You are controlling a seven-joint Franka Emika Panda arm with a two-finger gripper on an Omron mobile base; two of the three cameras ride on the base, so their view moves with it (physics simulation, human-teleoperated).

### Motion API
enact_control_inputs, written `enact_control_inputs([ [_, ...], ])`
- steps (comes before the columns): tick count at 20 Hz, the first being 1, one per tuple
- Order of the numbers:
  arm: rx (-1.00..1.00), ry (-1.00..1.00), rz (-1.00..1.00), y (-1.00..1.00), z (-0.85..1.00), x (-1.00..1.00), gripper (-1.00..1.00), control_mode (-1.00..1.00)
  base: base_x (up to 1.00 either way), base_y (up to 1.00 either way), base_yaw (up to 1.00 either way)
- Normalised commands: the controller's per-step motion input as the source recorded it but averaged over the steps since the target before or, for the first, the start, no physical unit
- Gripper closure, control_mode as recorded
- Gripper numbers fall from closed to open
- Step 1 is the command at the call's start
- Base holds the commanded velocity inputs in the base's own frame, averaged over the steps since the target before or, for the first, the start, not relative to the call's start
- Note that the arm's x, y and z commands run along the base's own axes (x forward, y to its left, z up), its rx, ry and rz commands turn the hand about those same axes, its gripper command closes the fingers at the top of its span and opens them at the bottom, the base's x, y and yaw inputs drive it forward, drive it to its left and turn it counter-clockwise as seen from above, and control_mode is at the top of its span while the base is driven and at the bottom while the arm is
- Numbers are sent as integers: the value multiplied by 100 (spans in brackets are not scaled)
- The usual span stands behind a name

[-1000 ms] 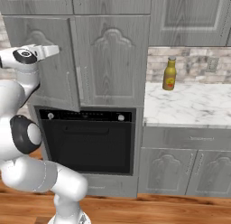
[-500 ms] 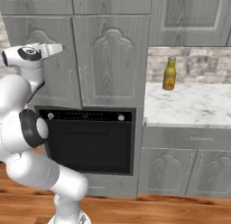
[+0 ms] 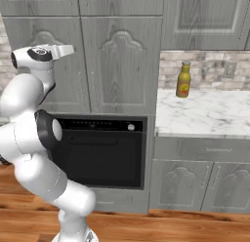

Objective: Close all open cabinet doors.

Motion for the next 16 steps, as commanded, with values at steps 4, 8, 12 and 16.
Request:
enact_control_inputs([
  [4, 0, 0, 0, -17, 0, 26, -100, -100, 0, 0, 0],
  [8, 0, 0, 0, -14, 0, 25, -100, -100, 0, 0, 0],
  [12, 0, 0, 0, -13, 0, 29, -100, -100, 0, 0, 0],
  [16, 2, 0, 0, -10, 0, 9, -100, -100, 0, 0, 0],
])
